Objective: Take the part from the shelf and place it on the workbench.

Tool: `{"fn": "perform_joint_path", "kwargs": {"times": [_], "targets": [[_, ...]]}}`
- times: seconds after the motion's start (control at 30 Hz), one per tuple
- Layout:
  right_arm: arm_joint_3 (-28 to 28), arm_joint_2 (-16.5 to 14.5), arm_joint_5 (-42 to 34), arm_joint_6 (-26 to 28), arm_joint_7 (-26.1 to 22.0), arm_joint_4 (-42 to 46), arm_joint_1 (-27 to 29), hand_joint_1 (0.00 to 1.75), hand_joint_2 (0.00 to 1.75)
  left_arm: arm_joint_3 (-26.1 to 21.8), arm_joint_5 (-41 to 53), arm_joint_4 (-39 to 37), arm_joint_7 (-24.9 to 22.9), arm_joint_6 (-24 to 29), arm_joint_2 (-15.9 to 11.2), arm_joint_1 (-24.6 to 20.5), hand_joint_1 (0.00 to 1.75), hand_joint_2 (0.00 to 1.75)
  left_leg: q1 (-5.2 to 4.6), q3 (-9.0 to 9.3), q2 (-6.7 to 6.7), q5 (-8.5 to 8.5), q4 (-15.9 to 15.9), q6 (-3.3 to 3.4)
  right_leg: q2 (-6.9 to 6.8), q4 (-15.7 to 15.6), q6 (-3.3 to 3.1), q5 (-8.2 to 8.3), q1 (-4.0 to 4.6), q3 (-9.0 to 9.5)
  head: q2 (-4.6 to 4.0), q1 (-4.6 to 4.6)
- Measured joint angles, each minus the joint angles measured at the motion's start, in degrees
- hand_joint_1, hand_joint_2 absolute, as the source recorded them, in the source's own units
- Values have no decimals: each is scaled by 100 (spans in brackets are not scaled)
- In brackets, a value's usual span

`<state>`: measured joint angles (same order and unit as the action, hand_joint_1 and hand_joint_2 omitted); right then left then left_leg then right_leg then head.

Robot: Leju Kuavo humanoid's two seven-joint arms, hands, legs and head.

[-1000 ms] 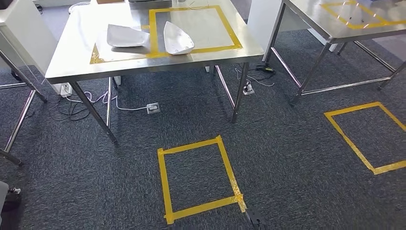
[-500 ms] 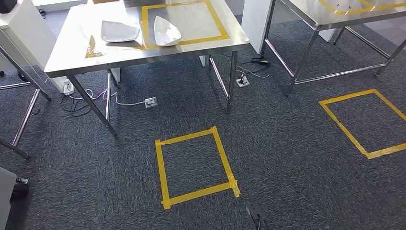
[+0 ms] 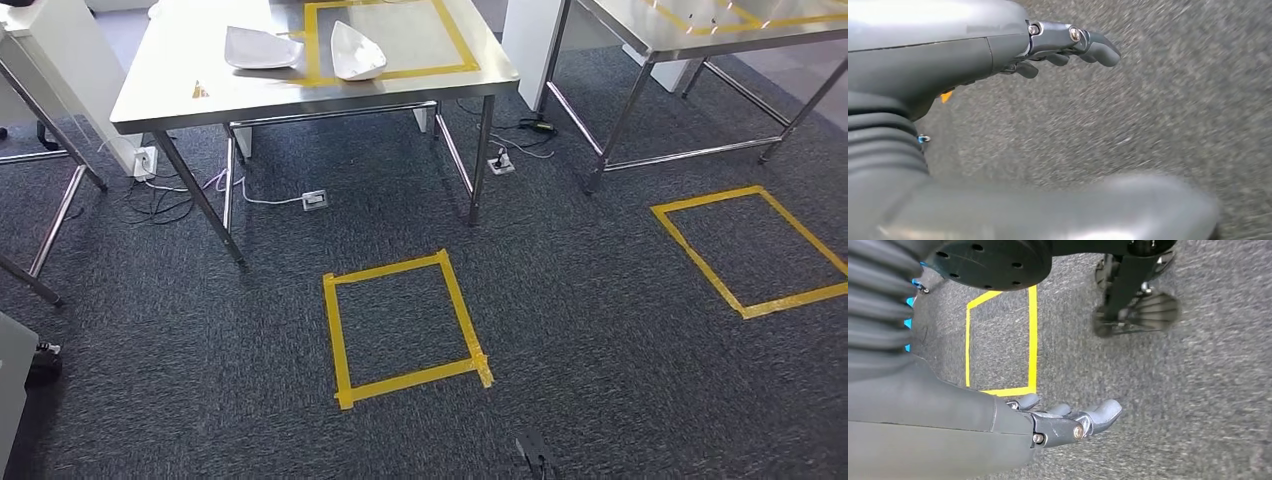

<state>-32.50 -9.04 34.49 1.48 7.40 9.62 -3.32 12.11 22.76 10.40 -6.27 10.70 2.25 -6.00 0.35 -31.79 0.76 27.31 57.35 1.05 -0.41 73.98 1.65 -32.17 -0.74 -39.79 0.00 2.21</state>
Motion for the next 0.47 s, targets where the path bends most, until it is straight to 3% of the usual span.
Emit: {"fn": "perform_joint_path", "kwargs": {"times": [0.07,0.13,0.17,0.2,0.23,0.33,0.47], "targets": [[45,37,-83,-2,-19,0,98,0,175,-4,-41,89,-21,-29,1,6,0,175,14,-110,7,-63,58,-37,-1,-591,3,242,-19,508,-1,1],[153,80,-254,-4,-54,0,238,0,175,-19,-146,225,4,-79,-9,13,0,175,9,-188,-10,-106,116,-98,10,-1334,-44,220,-3,1010,-1,1],[226,104,-360,-7,-80,0,308,0,175,-34,-214,287,24,-110,-14,22,0,175,2,-209,-13,-127,130,-135,17,-1532,-86,161,12,1116,-1,1],[306,125,-471,-8,-108,1,372,0,175,-54,-288,341,45,-143,-22,42,0,175,-9,-229,-12,-139,136,-170,25,-1598,-131,137,20,1135,-1,0],[397,151,-589,-10,-135,7,432,0,175,-82,-367,394,68,-180,-34,74,0,175,-15,-240,-9,-118,127,-156,25,-1614,-160,141,17,1119,0,-2],[689,228,-945,-33,-219,76,569,0,175,-176,-610,520,135,-291,-67,224,0,175,-19,-249,-13,-59,88,-45,21,-1639,-213,171,20,1111,-2,-3],[1067,323,-1371,-71,-311,225,679,0,175,-303,-893,625,214,-419,-94,447,0,175,-12,-240,-24,-250,28,-50,22,-1632,-276,206,42,1088,-1,-3]]}}
